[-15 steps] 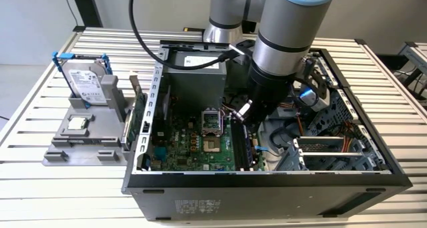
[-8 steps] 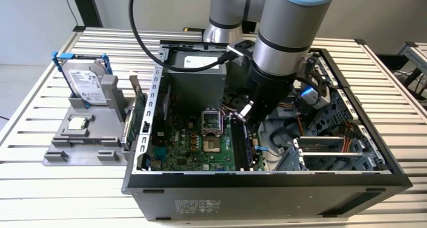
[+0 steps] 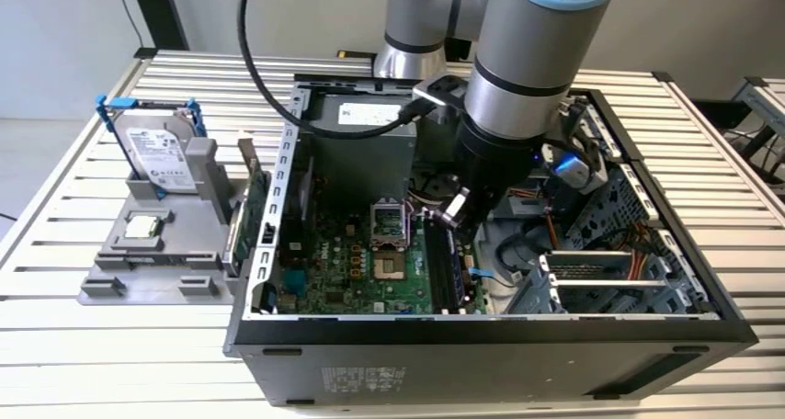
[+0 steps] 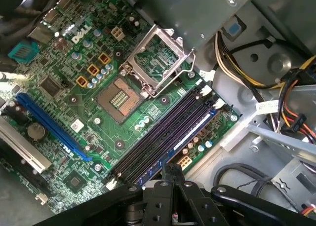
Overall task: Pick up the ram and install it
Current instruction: 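Press down the ram until it locks into place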
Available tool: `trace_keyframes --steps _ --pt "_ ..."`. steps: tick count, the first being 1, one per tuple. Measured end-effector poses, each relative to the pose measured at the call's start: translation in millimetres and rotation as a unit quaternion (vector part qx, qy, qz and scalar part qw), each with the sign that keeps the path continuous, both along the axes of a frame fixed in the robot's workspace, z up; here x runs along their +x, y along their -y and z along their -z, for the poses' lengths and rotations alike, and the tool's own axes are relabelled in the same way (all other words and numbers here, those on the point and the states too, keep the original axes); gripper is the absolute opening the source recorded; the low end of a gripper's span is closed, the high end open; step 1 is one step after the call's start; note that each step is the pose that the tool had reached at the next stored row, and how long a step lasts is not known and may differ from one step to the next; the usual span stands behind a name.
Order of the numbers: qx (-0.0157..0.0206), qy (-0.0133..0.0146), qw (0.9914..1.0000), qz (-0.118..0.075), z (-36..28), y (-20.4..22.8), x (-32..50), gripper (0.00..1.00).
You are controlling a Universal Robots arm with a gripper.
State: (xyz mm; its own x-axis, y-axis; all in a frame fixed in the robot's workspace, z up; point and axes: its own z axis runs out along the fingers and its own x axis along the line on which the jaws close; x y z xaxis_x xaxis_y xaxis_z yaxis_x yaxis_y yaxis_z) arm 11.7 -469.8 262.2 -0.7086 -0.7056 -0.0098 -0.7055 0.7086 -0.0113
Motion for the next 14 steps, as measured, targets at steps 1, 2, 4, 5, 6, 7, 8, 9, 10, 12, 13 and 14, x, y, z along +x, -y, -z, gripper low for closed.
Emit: trace_keyframes --steps 1,2,4,5,6,7,8,9,10,12,13,14 --pt "0.0 0.0 0.99999 -0.005 0.0 0.0 0.0 0.0" --pt "0.0 0.0 0.99994 -0.011 0.0 0.0 0.0 0.0" --pt "0.0 0.0 0.99974 -0.023 0.0 0.0 0.0 0.0" --pt "0.0001 0.0 0.99959 -0.029 0.1 0.0 0.0 0.0" --pt "0.0001 0.0 0.9994 -0.035 0.1 0.0 0.1 0.0" --pt "0.0001 0.0 0.99917 -0.041 0.1 0.0 0.1 0.0" --pt "0.0 0.0 0.99887 -0.048 0.0 0.0 0.1 0.0" --pt "0.0 0.0 0.99858 -0.053 0.0 0.0 0.1 0.0" --pt "0.0 0.0 0.99821 -0.06 0.0 0.0 0.0 0.0" --pt "0.0 0.0 0.99742 -0.072 0.0 0.0 0.0 0.0" --pt "0.0 0.0 0.99694 -0.078 0.0 0.0 0.0 0.0" --pt "0.0 0.0 0.99648 -0.084 0.0 0.0 0.0 0.0"
